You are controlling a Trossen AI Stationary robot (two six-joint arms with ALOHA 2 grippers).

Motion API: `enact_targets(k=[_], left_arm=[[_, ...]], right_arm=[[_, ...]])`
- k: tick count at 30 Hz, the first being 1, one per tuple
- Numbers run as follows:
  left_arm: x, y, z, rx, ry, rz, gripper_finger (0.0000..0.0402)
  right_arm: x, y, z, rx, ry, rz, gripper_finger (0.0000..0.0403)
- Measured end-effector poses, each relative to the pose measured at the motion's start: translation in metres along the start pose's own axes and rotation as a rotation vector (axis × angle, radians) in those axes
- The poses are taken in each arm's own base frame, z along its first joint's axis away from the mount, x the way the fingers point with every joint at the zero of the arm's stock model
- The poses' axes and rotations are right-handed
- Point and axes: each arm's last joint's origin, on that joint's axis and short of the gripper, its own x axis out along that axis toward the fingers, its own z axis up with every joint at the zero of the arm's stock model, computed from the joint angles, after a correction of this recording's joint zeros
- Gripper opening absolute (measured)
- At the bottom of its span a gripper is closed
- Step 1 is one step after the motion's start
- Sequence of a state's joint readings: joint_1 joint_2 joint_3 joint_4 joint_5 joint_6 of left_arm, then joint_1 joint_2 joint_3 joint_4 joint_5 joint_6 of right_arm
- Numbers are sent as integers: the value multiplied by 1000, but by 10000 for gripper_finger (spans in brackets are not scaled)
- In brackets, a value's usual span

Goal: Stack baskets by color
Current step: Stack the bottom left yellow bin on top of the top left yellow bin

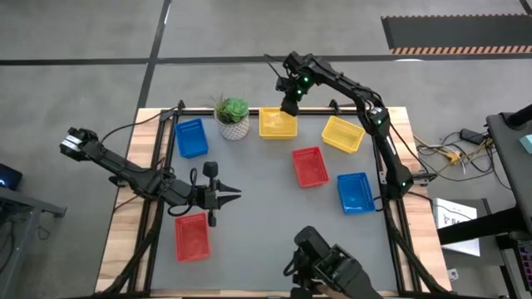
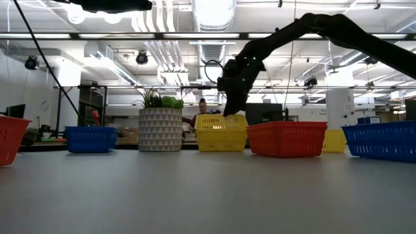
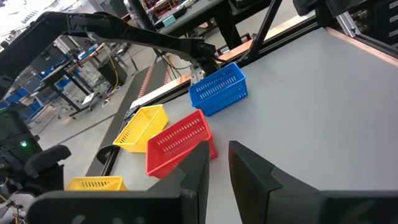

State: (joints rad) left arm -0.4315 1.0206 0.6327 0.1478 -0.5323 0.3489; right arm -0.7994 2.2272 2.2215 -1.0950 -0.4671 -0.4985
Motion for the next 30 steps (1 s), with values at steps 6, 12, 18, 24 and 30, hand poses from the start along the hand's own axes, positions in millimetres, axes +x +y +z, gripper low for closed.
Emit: enact_targets(k=[6, 12, 18, 24, 30], left_arm=[[0, 0, 0, 0, 0, 0, 45], [0, 0, 0, 0, 0, 0, 45], [0, 0, 0, 0, 0, 0, 45], [0, 0, 0, 0, 0, 0, 45], [0, 0, 0, 0, 1, 0, 45]], right_arm=[[-10, 1, 12, -35, -75, -38, 123], [-3, -2, 14, -61, -103, -49, 73], [13, -4, 11, -61, -101, -43, 28], [16, -6, 20, -41, -186, -80, 10], [22, 16, 37, -143, -244, -78, 9]])
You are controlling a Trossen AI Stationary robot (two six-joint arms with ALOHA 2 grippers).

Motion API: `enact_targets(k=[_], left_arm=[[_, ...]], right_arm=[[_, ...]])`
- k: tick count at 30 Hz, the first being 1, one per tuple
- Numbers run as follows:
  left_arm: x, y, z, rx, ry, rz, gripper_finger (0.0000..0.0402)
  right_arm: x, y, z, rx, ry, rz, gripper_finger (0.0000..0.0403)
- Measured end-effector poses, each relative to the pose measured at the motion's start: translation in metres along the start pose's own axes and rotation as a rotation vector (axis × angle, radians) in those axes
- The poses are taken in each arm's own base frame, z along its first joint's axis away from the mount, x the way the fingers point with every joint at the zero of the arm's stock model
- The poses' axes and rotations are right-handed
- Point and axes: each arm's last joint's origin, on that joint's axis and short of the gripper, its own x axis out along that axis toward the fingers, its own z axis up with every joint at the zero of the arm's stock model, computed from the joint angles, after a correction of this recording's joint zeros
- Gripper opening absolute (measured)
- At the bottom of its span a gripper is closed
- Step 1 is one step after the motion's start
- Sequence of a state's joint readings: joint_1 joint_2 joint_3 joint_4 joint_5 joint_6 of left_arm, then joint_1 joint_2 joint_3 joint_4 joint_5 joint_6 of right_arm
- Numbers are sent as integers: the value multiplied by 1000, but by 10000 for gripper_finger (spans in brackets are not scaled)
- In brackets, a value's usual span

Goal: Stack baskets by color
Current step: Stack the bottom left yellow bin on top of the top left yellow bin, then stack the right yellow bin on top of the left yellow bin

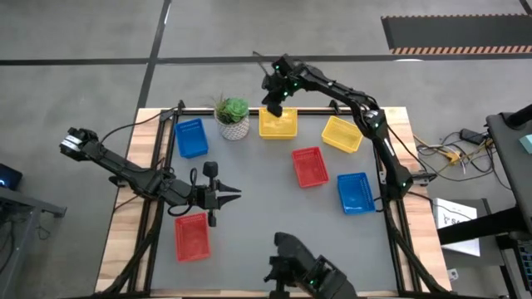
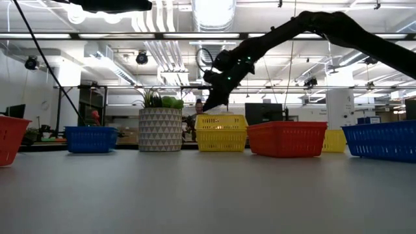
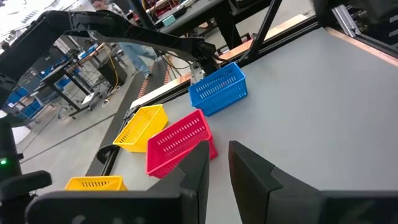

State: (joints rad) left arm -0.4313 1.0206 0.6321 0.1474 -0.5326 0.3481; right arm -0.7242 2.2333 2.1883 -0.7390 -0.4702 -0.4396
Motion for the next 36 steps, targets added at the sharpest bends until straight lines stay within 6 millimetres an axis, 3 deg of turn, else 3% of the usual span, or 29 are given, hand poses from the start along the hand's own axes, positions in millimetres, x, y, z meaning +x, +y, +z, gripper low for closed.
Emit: enact_targets(k=[6, 12, 22, 27, 36], left_arm=[[0, 0, 0, -2, 0, 0, 45], [0, 0, -1, -39, 9, -3, 45], [1, -1, -2, -73, 13, -4, 45], [4, -4, -4, -64, 27, -9, 45], [7, -5, -4, -31, 39, 19, 45]], right_arm=[[21, 23, 9, -94, -34, -61, 9], [3, 33, 21, -103, -170, -128, 8], [2, 51, -22, -59, -261, -247, 8], [9, 55, -53, -43, -281, -331, 8], [24, 58, -85, 22, -217, -352, 8]])
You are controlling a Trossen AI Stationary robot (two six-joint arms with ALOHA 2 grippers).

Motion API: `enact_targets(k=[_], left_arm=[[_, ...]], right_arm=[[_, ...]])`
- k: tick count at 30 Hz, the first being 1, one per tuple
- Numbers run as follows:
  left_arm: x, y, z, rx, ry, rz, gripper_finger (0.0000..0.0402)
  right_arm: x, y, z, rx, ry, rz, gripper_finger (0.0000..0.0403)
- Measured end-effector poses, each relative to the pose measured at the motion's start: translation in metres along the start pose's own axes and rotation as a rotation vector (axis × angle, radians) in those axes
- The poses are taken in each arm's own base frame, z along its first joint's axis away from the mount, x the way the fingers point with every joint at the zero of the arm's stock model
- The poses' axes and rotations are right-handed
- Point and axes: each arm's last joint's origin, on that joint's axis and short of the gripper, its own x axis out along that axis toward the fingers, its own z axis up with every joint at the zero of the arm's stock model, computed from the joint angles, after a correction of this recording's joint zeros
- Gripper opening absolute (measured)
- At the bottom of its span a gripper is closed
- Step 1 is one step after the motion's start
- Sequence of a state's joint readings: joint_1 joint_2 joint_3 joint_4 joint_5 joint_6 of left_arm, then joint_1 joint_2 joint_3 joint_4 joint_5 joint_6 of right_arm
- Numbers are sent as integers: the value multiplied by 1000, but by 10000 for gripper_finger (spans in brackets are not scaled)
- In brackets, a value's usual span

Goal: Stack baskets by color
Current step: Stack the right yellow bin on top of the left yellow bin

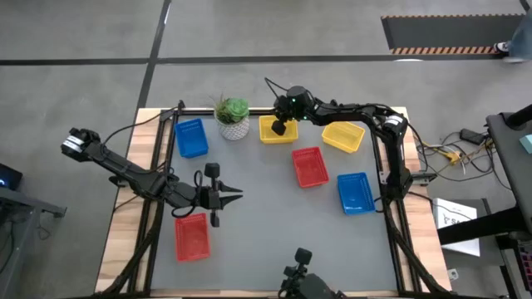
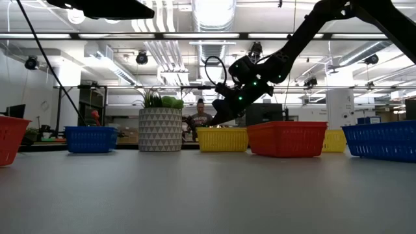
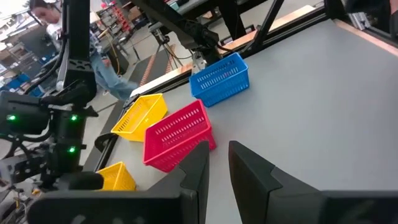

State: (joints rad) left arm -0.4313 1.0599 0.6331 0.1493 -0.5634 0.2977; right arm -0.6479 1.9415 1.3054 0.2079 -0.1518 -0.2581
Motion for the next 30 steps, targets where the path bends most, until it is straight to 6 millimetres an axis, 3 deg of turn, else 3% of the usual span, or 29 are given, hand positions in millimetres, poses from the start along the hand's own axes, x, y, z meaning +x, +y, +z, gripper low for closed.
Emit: enact_targets(k=[5, 9, 13, 18, 22, 30], left_arm=[[0, 1, 0, 1, 4, 15, 45], [0, 1, 0, 3, 5, 18, 45], [0, 1, 0, 0, 6, 18, 45], [0, 1, 0, -6, 5, 18, 45], [0, 1, 0, -39, 5, 18, 45], [0, 0, 0, -93, 5, 18, 45]], right_arm=[[-8, -1, 9, 18, -28, -6, 9], [-25, 7, 27, 7, -33, 14, 9], [-48, 30, 42, -18, -29, 63, 9], [-82, 73, 50, -71, -71, 149, 9], [-108, 109, 40, -69, -90, 229, 9], [-143, 172, 0, -78, -131, 260, 9]])
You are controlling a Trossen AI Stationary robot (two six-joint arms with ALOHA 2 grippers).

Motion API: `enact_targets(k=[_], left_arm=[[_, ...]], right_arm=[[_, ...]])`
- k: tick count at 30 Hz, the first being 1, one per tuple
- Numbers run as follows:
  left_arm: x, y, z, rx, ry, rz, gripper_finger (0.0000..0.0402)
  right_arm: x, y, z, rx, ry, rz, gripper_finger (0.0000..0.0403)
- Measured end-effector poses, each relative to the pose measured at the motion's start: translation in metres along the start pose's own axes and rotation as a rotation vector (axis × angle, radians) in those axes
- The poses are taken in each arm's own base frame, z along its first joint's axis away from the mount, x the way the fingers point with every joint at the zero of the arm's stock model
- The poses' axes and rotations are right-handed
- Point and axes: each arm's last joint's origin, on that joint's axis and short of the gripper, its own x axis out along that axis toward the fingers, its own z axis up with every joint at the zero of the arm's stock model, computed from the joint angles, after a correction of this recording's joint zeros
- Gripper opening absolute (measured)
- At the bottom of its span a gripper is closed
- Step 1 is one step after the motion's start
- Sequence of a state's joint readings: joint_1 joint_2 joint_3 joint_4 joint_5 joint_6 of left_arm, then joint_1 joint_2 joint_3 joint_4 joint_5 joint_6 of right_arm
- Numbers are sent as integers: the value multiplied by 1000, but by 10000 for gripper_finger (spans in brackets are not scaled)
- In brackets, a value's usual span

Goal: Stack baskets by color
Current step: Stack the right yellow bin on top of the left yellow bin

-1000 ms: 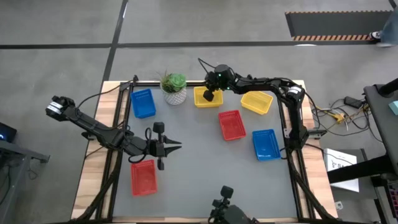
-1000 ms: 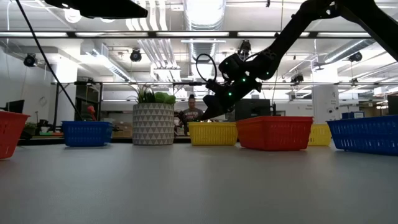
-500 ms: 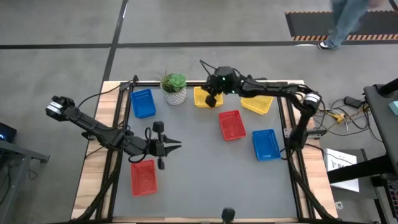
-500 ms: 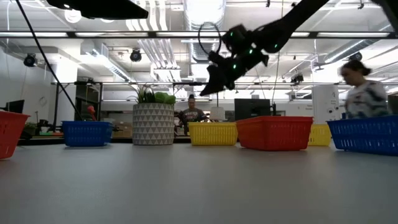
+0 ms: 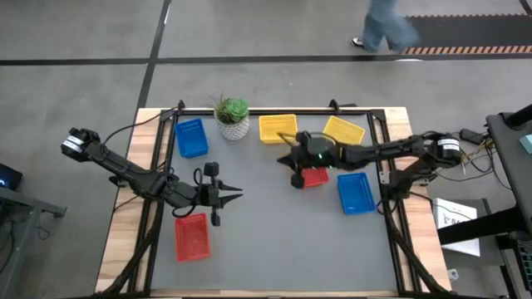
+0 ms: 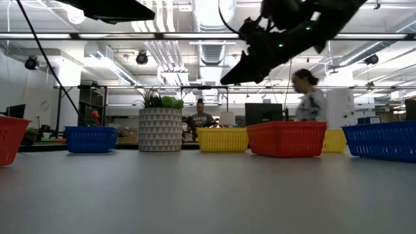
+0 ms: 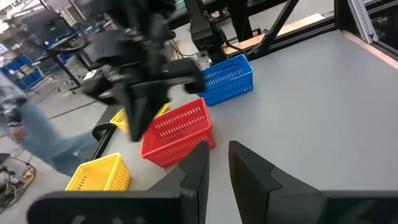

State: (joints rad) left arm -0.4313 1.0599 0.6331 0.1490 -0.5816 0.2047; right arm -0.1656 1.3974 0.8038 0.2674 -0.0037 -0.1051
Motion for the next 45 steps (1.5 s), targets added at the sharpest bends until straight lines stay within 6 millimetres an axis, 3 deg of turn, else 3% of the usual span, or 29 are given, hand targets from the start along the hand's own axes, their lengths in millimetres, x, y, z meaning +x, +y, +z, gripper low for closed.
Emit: enact_targets(k=[10, 23, 36, 45], left_arm=[[0, 0, 0, -19, 0, 0, 45], [18, -15, -14, -204, 82, -9, 45], [33, -33, -28, -362, 174, -134, 45], [34, -32, -28, -355, 172, -123, 45]], right_arm=[[-14, 54, -9, -92, -69, 99, 9], [-24, 85, -11, -133, -37, 201, 9], [-59, 86, -26, -38, 260, 81, 9], [-64, 83, -30, -29, 310, 69, 12]])
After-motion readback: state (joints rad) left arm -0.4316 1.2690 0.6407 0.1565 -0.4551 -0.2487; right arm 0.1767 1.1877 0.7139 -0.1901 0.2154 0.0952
